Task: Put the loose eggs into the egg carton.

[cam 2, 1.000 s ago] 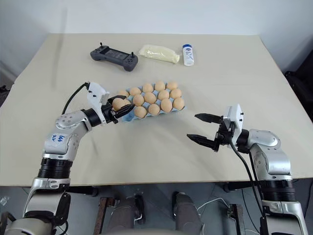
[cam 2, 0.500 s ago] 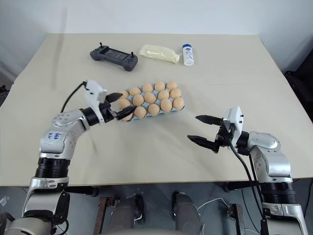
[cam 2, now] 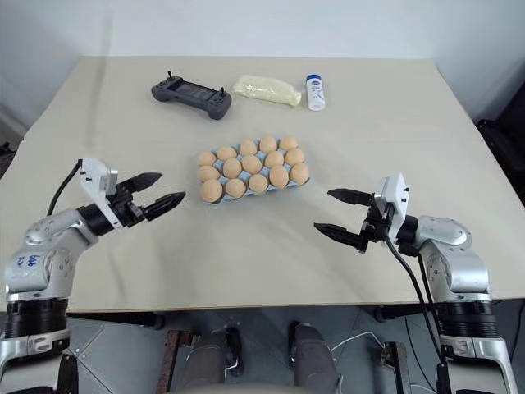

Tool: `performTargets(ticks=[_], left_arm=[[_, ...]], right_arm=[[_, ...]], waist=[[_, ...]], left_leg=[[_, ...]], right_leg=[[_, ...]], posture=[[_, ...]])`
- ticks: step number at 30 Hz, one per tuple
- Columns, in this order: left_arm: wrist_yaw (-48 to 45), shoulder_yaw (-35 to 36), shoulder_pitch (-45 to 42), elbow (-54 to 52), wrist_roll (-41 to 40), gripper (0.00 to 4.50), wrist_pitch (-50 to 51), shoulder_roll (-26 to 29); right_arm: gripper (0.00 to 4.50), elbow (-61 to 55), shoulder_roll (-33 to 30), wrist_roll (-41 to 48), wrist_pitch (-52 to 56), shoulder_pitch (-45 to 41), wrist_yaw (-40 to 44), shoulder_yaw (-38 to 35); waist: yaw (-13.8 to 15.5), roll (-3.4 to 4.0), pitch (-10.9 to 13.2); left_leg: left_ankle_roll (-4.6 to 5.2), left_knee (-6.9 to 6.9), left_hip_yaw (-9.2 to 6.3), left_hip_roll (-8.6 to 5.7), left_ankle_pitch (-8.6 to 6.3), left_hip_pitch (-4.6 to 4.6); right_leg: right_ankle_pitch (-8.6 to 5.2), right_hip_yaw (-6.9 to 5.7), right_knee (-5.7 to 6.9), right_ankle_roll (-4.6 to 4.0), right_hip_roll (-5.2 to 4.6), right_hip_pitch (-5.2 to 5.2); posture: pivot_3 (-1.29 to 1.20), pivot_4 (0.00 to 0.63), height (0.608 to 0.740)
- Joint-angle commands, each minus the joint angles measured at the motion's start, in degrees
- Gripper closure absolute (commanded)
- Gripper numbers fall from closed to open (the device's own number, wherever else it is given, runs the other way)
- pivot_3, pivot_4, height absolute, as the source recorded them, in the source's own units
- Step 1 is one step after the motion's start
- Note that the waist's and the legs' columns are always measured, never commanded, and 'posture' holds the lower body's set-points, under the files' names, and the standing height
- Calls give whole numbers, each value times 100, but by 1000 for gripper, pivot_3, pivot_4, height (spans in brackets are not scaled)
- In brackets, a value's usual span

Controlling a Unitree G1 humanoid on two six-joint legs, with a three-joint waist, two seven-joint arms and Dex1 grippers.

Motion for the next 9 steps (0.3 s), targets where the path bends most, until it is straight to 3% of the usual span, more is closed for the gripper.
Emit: performTargets(ticks=[1,9], left_arm=[[-327,210,133,-194,-171,27,-233,230],[-555,333,207,14,-213,27,-623,309]], right_arm=[[0,43,-77,-7,-120,-142,88,-43],[0,297,-53,-106,-196,-341,254,9]], waist=[[1,0,0],[-7,0,0]], left_leg=[[0,-4,1,1,0,1],[0,-34,16,6,0,-2]], right_leg=[[1,1,-6,-6,-3,0],[4,11,-48,-26,-3,-1]], posture=[[0,150,740],[0,150,740]])
